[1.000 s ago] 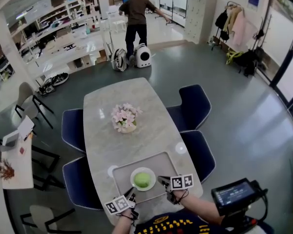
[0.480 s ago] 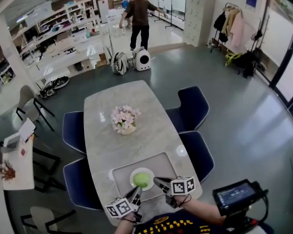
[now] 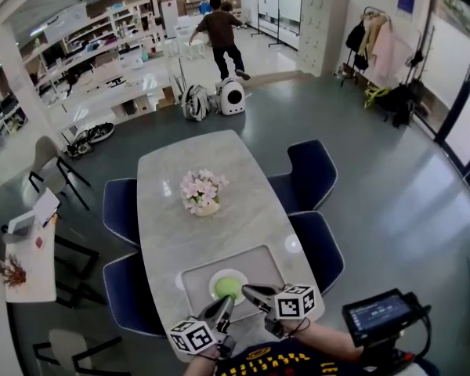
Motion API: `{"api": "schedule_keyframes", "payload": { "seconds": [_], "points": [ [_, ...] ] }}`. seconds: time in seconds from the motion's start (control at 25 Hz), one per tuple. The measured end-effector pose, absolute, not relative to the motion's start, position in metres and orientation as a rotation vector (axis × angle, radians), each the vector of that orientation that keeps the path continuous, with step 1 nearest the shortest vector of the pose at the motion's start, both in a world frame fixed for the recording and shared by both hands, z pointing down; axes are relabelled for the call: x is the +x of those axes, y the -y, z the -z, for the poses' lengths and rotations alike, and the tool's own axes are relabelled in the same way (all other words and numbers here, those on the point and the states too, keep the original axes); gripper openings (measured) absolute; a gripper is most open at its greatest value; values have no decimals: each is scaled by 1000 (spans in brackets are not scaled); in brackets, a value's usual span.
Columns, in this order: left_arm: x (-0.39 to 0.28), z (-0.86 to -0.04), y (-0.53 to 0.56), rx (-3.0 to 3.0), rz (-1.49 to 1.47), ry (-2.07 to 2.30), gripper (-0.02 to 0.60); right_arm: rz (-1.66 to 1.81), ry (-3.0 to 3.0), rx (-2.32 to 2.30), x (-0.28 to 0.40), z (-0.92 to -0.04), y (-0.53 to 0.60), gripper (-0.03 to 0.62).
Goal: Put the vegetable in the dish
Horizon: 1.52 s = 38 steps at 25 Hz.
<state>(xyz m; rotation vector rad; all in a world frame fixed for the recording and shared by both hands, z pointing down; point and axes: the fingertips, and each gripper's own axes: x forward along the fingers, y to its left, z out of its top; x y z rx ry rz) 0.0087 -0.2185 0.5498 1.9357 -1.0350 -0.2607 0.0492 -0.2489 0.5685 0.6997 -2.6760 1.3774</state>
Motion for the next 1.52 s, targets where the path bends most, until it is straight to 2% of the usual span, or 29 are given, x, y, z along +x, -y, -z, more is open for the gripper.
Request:
{"api": "schedule_keyframes", "payload": {
  "seconds": [0.56,1.52],
  "points": [
    [15,-502,215,2048,280,1058,1,-1189,2825,652,39,-512,241,6],
    [15,-491,212,2092,258,1077,0,-1102,2885,686,40,-500,233,6]
  ]
}}
